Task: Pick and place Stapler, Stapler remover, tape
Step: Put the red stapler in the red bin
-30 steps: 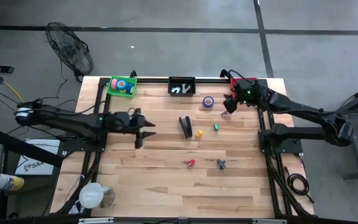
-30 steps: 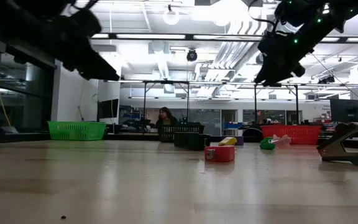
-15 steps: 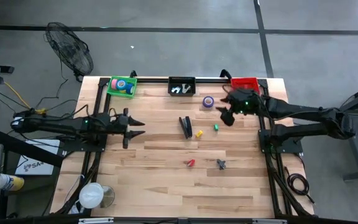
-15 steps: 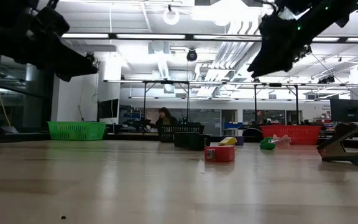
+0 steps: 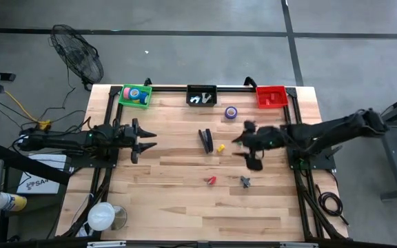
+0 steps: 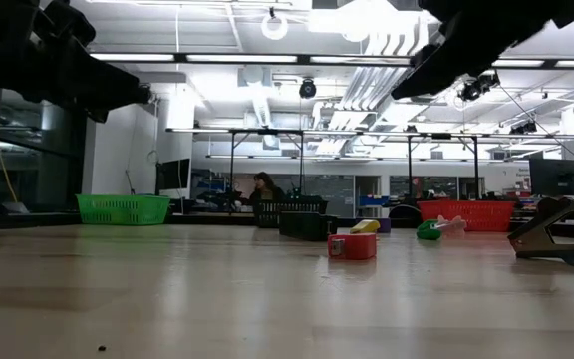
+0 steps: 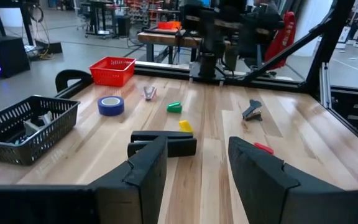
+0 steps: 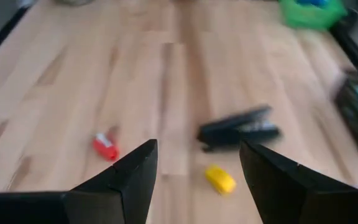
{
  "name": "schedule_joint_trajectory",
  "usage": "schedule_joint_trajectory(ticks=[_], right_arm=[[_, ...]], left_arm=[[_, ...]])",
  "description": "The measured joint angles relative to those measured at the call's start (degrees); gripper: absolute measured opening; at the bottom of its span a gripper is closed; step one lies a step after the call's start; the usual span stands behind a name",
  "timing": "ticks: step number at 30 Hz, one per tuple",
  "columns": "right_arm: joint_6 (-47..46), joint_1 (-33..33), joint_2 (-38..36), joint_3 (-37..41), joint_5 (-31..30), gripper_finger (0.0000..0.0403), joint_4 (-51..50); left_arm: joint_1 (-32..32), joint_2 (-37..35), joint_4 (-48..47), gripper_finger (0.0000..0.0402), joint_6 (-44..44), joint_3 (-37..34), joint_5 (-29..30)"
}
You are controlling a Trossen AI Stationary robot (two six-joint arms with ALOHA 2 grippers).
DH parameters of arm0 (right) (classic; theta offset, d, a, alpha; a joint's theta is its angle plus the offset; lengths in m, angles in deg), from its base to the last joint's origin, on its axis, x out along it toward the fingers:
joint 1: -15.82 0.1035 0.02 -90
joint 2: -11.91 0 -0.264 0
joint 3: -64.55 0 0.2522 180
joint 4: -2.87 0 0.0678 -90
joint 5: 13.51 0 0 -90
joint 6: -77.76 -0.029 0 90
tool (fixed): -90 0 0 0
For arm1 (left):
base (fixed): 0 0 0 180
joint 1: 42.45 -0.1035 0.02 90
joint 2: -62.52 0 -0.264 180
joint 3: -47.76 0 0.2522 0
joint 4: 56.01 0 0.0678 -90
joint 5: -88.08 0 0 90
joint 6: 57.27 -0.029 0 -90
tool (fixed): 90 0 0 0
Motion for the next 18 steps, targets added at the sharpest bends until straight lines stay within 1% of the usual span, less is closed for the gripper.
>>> schedule_joint_trajectory(ticks=[4,8,13,18], right_arm=[[7.87,5.3,6.68,-0.02,-0.22,0.022,6.69],[14.44,7.95,13.74,-0.04,-0.27,0.022,12.4],[15.64,8.71,21.25,-0.04,0.74,0.022,19.57],[16.18,8.69,27.45,-0.4,3.86,0.022,25.67]], left_arm=[[0.0,0.02,0.0,0.0168,0.0,0.0,-0.04],[0.0,0.02,0.02,0.0168,0.0,0.0,-0.38],[0.0,0.02,0.12,0.0168,-0.15,0.0,-0.44],[0.0,0.02,0.26,0.0168,-0.39,0.0,-0.47]])
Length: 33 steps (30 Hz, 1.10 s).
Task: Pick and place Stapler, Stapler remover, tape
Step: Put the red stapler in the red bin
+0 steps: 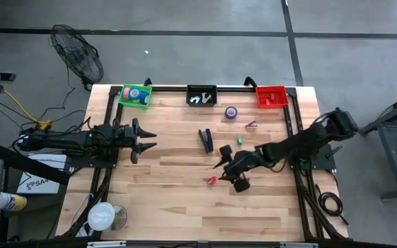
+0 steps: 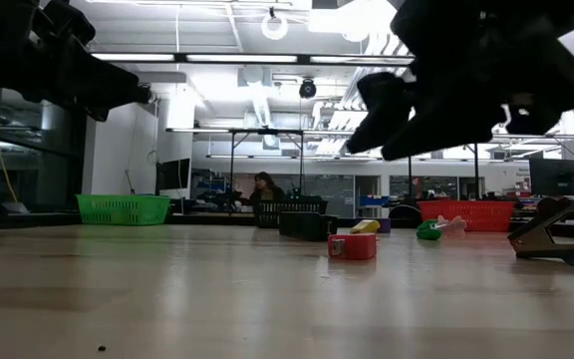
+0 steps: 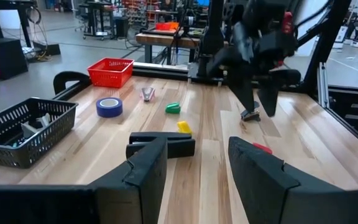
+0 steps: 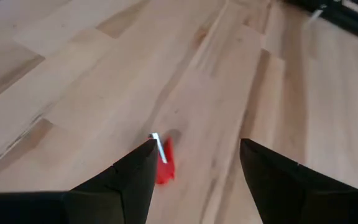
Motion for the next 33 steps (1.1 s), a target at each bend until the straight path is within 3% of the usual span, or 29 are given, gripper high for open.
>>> schedule_joint_trajectory(ticks=[7,14,18,33], right_arm=[[1.56,-0.05,7.8,-7.33,3.31,0.022,-2.29],[3.52,-1.56,12.43,-15.66,4.5,0.022,-17.87],[5.79,-1.92,13.28,-19.0,4.61,0.022,-21.67],[7.1,-1.95,14.68,-19.64,6.64,0.022,-24.11]], left_arm=[[0.0,0.0,0.24,0.0168,-0.07,0.0,0.04],[0.0,0.0,0.12,0.0168,-0.07,0.0,0.01],[0.0,0.0,0.09,0.0168,-0.07,0.0,-0.28],[0.0,0.0,-0.22,0.0168,0.34,0.0,-0.62]])
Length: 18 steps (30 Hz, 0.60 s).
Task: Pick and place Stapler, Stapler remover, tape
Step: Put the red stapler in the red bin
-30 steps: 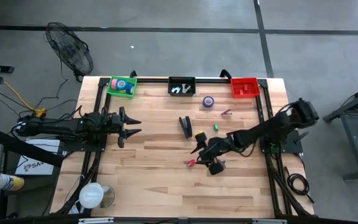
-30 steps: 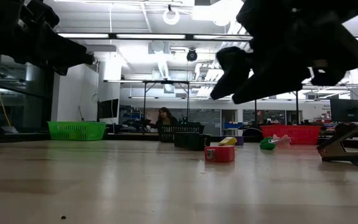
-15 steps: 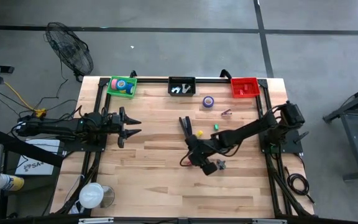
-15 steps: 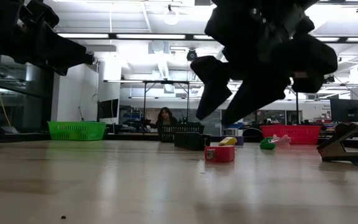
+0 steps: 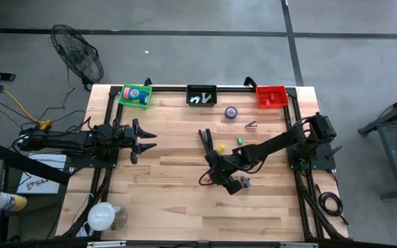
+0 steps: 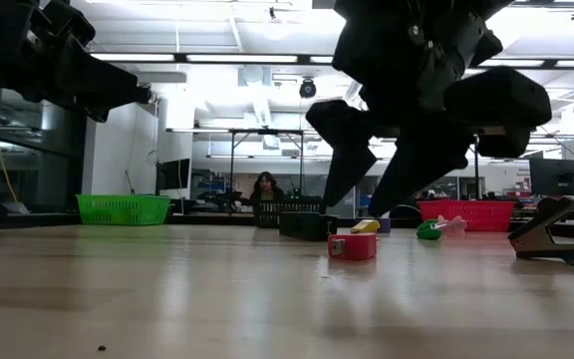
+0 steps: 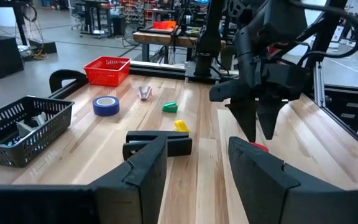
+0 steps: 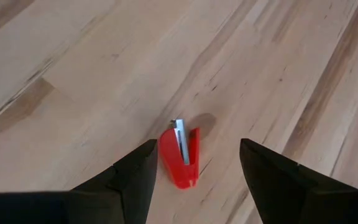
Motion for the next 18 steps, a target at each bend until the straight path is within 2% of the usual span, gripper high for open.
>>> schedule_joint_trajectory(ticks=[18], right_arm=[[-0.43,0.0,5.29,0.11,2.15,0.0218,3.78]], left_arm=[[0.0,0.0,-0.03,0.0168,0.0,0.0,-0.04]])
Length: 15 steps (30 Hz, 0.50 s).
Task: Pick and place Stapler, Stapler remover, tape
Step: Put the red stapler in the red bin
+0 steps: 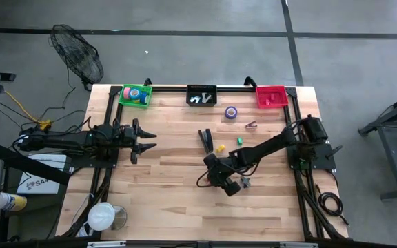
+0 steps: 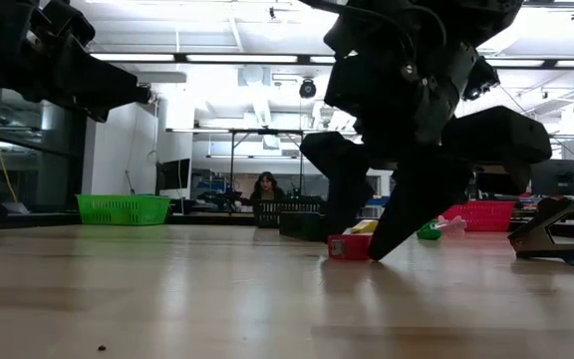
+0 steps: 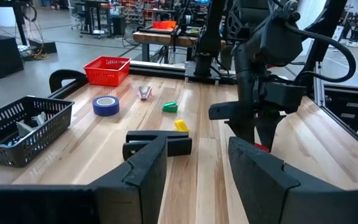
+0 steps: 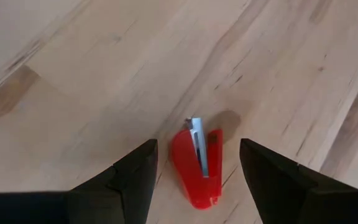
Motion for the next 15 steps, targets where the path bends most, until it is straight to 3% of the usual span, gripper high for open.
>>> schedule_joint_trajectory(ticks=[15], right_arm=[[-1.75,0.07,0.0,0.0,0.04,0.0094,-0.19]], left_arm=[[0.0,0.0,-0.3,0.0168,0.02,0.02,-0.09]])
